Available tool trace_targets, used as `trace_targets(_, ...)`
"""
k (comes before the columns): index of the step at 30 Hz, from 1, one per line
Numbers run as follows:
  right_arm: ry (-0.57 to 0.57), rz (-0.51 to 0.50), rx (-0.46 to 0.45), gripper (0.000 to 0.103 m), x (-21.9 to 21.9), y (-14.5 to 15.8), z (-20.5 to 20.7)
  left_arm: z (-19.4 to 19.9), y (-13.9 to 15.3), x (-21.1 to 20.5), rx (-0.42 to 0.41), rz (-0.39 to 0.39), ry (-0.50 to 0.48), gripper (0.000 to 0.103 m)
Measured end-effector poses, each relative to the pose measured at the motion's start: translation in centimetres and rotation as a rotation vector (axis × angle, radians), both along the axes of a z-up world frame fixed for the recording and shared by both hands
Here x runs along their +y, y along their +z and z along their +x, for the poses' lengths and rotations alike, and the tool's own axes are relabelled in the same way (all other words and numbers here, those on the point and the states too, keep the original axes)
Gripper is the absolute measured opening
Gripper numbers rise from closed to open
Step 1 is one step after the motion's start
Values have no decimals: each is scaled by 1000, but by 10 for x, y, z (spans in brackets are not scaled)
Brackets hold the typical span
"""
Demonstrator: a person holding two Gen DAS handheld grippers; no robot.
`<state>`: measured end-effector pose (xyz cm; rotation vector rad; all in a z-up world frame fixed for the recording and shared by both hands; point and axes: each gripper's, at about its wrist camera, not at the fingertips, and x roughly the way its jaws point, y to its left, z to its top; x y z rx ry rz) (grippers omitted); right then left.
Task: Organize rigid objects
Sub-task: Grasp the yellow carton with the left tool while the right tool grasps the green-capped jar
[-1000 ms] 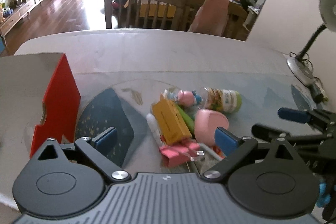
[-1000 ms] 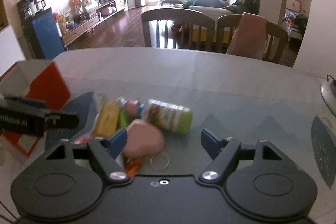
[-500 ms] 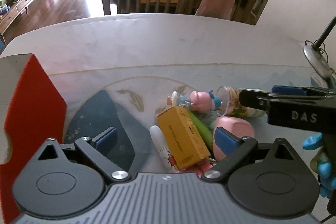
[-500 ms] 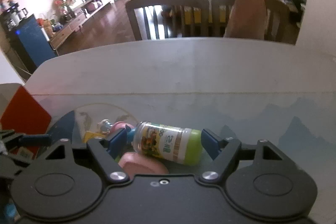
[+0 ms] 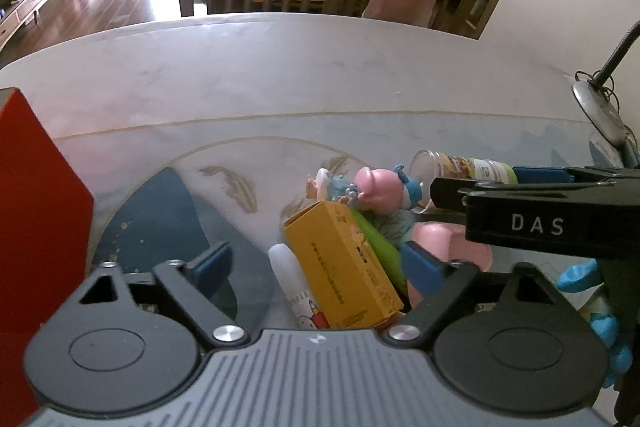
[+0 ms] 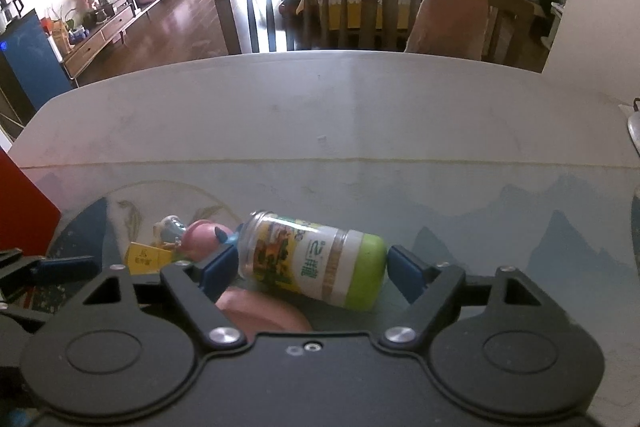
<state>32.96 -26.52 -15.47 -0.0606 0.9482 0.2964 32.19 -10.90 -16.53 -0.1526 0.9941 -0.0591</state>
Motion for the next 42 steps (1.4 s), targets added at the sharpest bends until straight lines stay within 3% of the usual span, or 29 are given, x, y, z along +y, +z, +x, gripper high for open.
trace_targets(2,-5,5,2,80,0,0,0,2,-2,0,6,-3,-5,72)
trace_targets(10,-28,17,6,75,-1,3,4,5,-5,-1,-2,-25,-33,56)
trace_targets(17,-25,13,15,37,-4,4,3,6,-3,6,-12,-81,-22,42)
trace_targets(24,-4,16,6,38,-5,6,2,4,4,-1,-16,-44,-52,34)
trace_targets(27,52,-1,1,49,-4,8,6,2,5,3,-11,-67,-45,33)
trace_targets(29,102,-26,-9,65,-2,8,9,2,5,6,-5,-81,-37,32)
trace_targets(30,131,-32,-18,66,0,8,10,2,6,8,-2,-89,-29,32)
trace_targets(36,262,-91,-21,61,16,0,19,-1,7,14,9,-124,-4,31)
trace_targets(39,285,-120,-29,52,23,-4,17,0,8,15,12,-126,-2,31)
trace_targets(42,284,-117,-33,51,23,-5,18,0,9,15,15,-126,3,31)
